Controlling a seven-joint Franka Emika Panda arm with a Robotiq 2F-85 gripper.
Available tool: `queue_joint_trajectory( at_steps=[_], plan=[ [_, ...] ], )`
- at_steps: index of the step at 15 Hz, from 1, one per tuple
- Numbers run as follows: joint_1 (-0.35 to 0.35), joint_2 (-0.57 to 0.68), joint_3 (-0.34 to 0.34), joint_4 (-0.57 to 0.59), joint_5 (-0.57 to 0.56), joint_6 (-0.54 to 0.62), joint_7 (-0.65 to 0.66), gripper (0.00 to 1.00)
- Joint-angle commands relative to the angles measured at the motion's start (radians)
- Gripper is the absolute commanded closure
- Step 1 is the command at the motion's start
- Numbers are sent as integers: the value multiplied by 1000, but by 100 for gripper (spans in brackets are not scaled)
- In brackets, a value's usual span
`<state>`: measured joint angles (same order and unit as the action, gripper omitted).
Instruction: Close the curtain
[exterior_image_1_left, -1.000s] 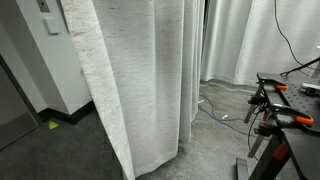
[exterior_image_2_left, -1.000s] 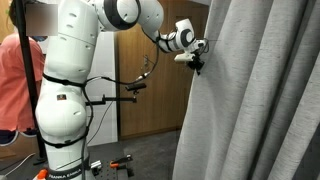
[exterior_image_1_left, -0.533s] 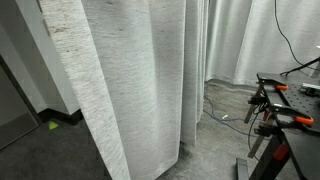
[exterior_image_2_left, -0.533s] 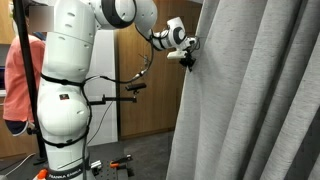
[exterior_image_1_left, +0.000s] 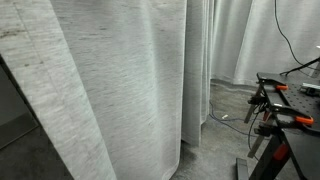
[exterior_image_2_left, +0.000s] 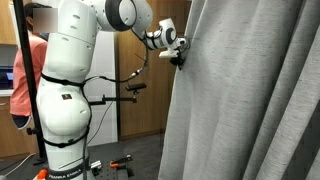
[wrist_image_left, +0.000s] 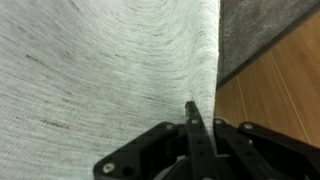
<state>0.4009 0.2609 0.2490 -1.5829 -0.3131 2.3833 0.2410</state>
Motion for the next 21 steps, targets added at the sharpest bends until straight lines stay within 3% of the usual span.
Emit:
queue_joint_trajectory(
  at_steps=[1,21],
  plan=[
    [41,115,37,14,40,-18,-64,99],
    [58,195,59,127,30,-11,-395,99]
  ],
)
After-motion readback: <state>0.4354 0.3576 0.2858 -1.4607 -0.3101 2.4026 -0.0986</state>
